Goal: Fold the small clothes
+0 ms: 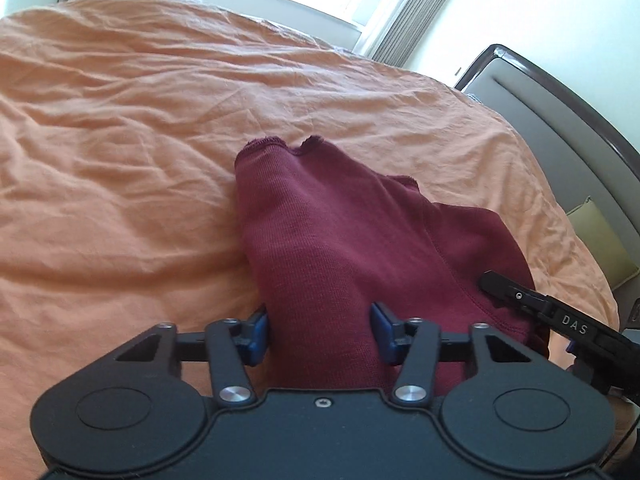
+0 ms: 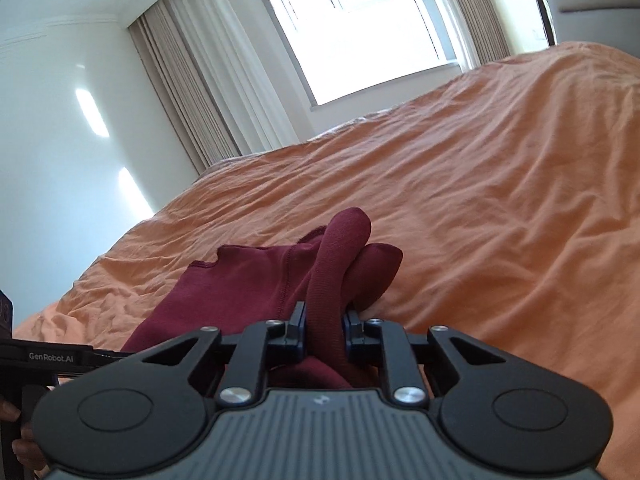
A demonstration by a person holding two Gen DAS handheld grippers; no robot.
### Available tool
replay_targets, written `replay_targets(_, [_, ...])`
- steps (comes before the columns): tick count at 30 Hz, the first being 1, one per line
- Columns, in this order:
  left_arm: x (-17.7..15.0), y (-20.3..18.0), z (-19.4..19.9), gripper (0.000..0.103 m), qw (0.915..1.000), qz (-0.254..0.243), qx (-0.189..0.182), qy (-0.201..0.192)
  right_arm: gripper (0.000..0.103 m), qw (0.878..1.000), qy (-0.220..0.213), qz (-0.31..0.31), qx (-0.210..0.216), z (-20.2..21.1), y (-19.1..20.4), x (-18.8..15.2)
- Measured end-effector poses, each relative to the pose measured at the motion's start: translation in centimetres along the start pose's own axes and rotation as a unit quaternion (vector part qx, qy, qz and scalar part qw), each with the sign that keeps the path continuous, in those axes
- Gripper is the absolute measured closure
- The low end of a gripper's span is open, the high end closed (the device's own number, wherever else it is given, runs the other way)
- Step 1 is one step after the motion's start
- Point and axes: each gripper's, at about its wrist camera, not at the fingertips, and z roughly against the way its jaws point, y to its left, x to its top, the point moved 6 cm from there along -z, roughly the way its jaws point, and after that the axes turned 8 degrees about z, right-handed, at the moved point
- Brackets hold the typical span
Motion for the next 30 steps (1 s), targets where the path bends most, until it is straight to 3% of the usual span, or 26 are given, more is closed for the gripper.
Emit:
replay_targets(3, [0.5, -0.3, 1.1, 0.066, 0.9999, -0.004, -0.009, -0.012, 0.085, 1.0, -0.02, 0.022, 0.007, 0.3, 1.8, 1.3])
replay_targets(7, [1.6, -0.9, 3.1, 0.069, 0.9989, -0.021, -0.009, -0.041, 0.086, 0.998, -0.041, 0.035, 0.03, 0.0, 4.5, 2.9])
replay_targets(13, [4.6, 0.5, 7.4, 0.069, 0.9945, -0.028, 0.017, -0.1, 0.086, 0.996, -0.05, 0.015, 0.075, -3.2, 8.1, 4.7])
replay_targets(19, [6.9, 5.0, 9.6, 0.069, 0.9897, -0.005, 0.068, -0.126, 0.086, 0.995, -0.021, 0.02, 0.097, -8.3, 11.8, 4.0])
replay_targets(23, [6.9, 7.8, 9.6, 0.069, 0.9876, 0.008, 0.095, -0.124, 0.086, 0.995, -0.002, 0.027, 0.091, -9.8, 12.7, 2.7])
replay_targets(30, [5.4, 10.5, 8.7, 0.064, 0.9877, 0.032, 0.098, -0.118, 0.084, 0.999, 0.023, 0.006, 0.049, -9.5, 10.9, 0.6])
